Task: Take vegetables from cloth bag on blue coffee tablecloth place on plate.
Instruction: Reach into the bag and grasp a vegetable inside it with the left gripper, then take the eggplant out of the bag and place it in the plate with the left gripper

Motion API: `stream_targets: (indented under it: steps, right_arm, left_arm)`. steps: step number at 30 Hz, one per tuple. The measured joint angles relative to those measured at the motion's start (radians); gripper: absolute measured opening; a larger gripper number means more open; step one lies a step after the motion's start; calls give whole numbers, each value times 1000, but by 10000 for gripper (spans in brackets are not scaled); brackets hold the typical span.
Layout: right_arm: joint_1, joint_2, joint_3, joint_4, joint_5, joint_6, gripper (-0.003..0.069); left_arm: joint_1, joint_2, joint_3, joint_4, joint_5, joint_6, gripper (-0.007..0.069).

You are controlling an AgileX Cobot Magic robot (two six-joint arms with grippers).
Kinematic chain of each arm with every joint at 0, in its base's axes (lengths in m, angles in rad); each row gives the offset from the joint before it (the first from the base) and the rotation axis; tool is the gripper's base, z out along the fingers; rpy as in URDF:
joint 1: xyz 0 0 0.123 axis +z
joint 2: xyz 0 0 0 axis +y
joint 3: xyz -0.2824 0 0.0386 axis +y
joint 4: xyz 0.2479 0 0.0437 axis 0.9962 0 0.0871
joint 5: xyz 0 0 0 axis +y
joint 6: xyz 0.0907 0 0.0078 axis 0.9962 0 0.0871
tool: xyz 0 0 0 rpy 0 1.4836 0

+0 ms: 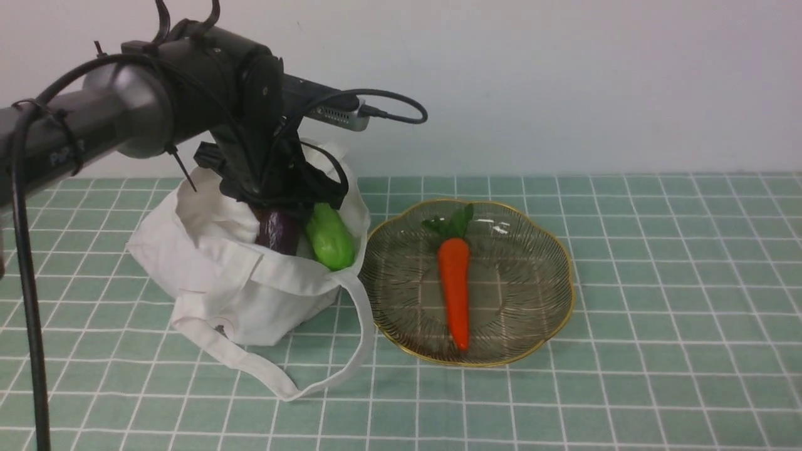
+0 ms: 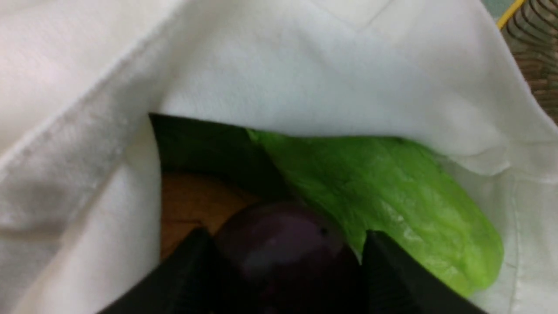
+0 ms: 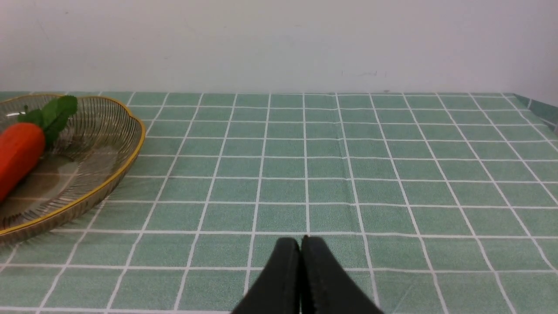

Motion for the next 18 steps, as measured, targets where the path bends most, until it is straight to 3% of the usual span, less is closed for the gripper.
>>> stream_targets:
  steps: [6, 12, 18]
  right_arm:
    - [0, 0, 0, 0, 0, 0, -10]
    - [0, 0, 0, 0, 0, 0, -10]
    - [0, 0, 0, 0, 0, 0, -10]
  left_arm:
    - [-4, -45, 0, 2, 24, 9, 381]
    - [-4, -193, 0, -55, -47, 12, 381]
    - [-25, -296, -1, -264, -133, 100, 381]
